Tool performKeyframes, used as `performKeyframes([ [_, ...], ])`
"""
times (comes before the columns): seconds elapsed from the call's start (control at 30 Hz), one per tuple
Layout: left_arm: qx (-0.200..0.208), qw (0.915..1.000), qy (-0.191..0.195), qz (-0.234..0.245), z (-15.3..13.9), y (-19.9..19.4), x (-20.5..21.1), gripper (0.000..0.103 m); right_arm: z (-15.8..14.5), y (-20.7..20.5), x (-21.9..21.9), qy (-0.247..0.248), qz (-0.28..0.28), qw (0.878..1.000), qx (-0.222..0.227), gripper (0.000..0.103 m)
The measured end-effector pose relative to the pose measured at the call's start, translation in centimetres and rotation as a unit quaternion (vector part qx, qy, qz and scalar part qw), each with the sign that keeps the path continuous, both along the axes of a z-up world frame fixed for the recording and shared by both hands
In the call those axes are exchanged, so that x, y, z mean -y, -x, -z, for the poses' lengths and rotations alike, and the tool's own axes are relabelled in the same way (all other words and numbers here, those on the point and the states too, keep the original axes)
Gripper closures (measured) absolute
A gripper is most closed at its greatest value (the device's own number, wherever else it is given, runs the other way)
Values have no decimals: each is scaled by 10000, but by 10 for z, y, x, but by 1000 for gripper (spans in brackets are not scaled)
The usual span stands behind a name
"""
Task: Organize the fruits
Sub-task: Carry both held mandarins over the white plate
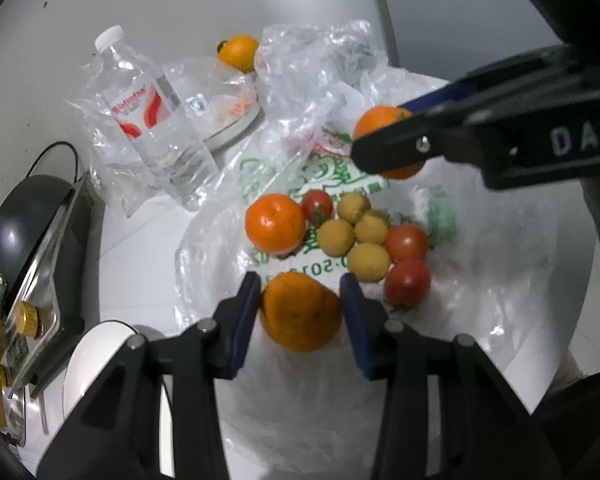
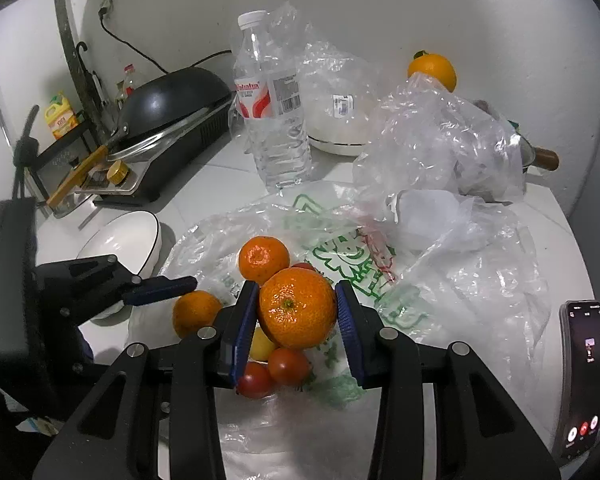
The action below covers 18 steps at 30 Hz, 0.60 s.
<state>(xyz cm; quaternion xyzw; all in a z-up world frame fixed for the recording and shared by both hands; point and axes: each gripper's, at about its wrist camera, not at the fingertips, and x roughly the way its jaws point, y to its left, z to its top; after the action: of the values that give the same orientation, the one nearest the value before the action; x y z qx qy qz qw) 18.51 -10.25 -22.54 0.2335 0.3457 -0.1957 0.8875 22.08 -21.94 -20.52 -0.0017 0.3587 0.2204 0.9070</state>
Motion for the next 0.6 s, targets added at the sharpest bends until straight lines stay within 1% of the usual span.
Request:
performKeyframes([
  [0.1, 37, 9998, 200, 3, -10, 4, -3, 61, -3, 2, 0, 17, 20, 10000, 39, 62],
  [0.27, 211, 9985, 503, -17, -31, 14, -7, 61, -12, 8, -4, 72, 15, 9999, 127, 62],
  [0.4, 318, 9975, 627, -49, -41, 20, -14, 61, -19, 14, -10, 134, -15, 9997, 184, 62],
  [0.5, 381, 9966, 720, -146, -47, 24, -23, 61, -23, 18, -18, 183, -58, 9996, 219, 62],
  [0.6, 480, 9945, 862, -351, -54, 27, -39, 61, -27, 21, -27, 211, -115, 9994, 245, 62],
])
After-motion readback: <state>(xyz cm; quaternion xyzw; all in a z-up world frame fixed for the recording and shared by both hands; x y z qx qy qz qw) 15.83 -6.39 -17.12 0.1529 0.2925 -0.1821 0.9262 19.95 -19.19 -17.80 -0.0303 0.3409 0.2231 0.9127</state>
